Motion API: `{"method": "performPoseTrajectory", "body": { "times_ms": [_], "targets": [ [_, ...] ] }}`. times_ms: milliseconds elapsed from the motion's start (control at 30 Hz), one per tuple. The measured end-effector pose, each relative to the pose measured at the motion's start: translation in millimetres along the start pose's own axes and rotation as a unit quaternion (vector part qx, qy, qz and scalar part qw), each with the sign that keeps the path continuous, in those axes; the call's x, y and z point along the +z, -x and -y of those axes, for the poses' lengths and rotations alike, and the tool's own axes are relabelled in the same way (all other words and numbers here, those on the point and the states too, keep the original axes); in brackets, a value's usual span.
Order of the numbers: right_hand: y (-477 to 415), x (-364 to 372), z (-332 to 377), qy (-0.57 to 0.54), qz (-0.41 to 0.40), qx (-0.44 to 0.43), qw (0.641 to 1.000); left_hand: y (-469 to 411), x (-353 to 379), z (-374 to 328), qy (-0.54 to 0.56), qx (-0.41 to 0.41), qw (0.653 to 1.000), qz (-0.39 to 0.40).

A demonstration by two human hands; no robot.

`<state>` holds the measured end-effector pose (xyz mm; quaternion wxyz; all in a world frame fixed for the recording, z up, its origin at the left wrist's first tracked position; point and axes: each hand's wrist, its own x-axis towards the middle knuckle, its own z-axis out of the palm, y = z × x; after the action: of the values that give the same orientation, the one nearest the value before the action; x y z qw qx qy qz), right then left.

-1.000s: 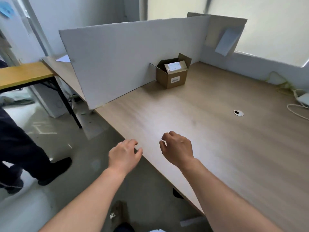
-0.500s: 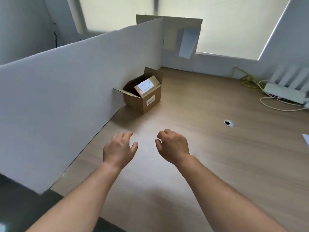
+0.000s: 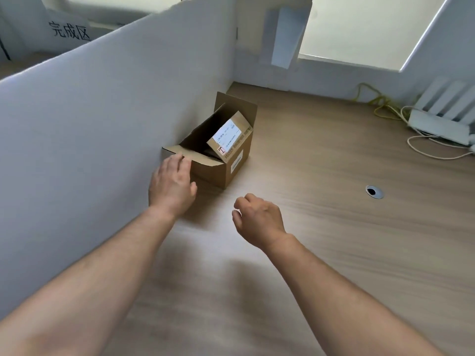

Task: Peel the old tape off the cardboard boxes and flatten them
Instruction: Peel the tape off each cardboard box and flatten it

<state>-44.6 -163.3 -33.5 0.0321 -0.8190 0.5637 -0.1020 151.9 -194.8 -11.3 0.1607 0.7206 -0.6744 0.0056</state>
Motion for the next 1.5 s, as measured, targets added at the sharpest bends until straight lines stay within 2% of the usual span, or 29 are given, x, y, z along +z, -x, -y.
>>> {"method": "performPoseTrajectory", "body": {
  "times_ms": [300,400,467,567,700,867,933,1000,1067,1133,1233,1300,1367,1433,1500],
  "targets": [
    [-5.0,12.5,-17.0,-0.024,-0.009,0.049,0.998,-59.7,19.4,18.8,-0.048,0.021,0.999,-0.001],
    [0.4,9.0,-24.0,-0.038,0.007,0.092,0.995,-56.9,18.1,2.6,-0.033,0.041,0.999,-0.012],
    [1.2,1.9,-26.0,-0.088,0.015,0.141,0.986,-45.3,13.2,-18.2,-0.021,0.066,0.997,-0.018],
    [3.9,-13.1,-27.1,-0.192,0.024,0.217,0.957,-12.9,6.8,-54.8,-0.004,0.103,0.994,-0.021],
    [16.9,-31.2,-32.4,-0.355,0.026,0.294,0.887,46.7,1.5,-103.1,0.059,0.102,0.993,-0.002],
    [53.9,-45.1,-56.1,-0.412,0.042,0.328,0.849,105.8,-17.0,-143.0,0.154,0.051,0.985,0.056],
    [70.3,-52.3,-72.6,-0.409,0.047,0.334,0.848,118.4,-32.4,-150.9,0.201,0.023,0.978,0.049],
    [87.0,-62.8,-92.3,-0.375,0.045,0.353,0.856,127.8,-48.1,-156.7,0.245,0.003,0.970,-0.005],
    [106.6,-74.8,-114.7,-0.320,0.045,0.370,0.871,134.6,-59.1,-161.9,0.262,-0.010,0.963,-0.056],
    [128.6,-85.8,-138.6,-0.289,0.040,0.377,0.879,139.7,-63.9,-168.5,0.262,-0.034,0.962,-0.074],
    [162.2,-98.3,-172.6,-0.234,0.043,0.374,0.896,150.0,-56.1,-182.6,0.246,-0.084,0.964,-0.055],
    [181.4,-104.5,-190.9,-0.216,0.045,0.376,0.900,162.1,-45.7,-194.9,0.257,-0.120,0.959,-0.010],
    [197.6,-110.2,-204.4,-0.222,0.048,0.381,0.896,175.0,-32.6,-205.4,0.323,-0.182,0.927,0.062],
    [213.3,-113.8,-212.3,-0.274,0.063,0.378,0.882,187.4,-23.0,-216.4,0.416,-0.275,0.852,0.156],
    [228.8,-117.1,-212.5,-0.414,0.095,0.389,0.817,199.6,-20.5,-226.2,0.479,-0.351,0.773,0.223]
  ]
}}
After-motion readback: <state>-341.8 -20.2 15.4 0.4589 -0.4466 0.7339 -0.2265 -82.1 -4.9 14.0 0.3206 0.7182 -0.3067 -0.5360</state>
